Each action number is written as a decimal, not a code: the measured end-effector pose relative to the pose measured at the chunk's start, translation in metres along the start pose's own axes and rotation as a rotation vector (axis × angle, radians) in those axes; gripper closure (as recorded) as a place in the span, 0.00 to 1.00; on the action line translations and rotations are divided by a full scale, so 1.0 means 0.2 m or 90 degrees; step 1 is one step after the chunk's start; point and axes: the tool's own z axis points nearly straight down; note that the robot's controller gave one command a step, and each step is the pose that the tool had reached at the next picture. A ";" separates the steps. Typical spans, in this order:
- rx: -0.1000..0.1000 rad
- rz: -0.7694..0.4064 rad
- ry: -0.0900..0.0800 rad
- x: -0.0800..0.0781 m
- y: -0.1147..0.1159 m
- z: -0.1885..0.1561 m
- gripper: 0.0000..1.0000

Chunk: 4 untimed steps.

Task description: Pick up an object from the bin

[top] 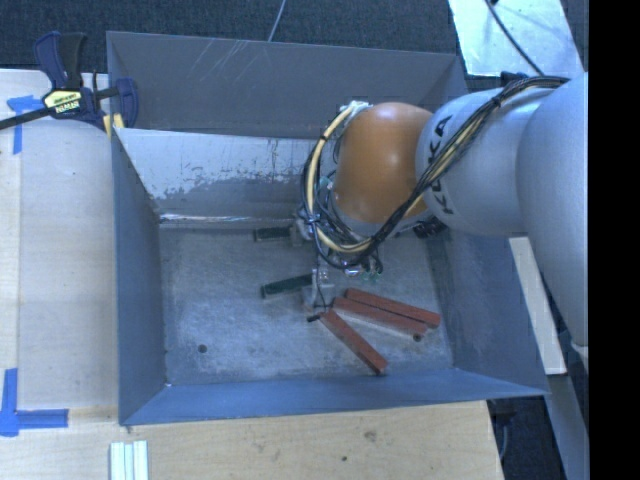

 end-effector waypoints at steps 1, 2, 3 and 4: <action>0.001 0.025 -0.004 -0.01 -0.07 -0.02 1.00; 0.001 0.026 -0.004 -0.01 -0.07 -0.02 1.00; 0.001 0.026 -0.004 -0.01 -0.07 -0.03 1.00; 0.002 0.026 0.000 -0.01 -0.07 -0.06 1.00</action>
Offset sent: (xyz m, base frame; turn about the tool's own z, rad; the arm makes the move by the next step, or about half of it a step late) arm 0.0000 0.0000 0.0000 0.0000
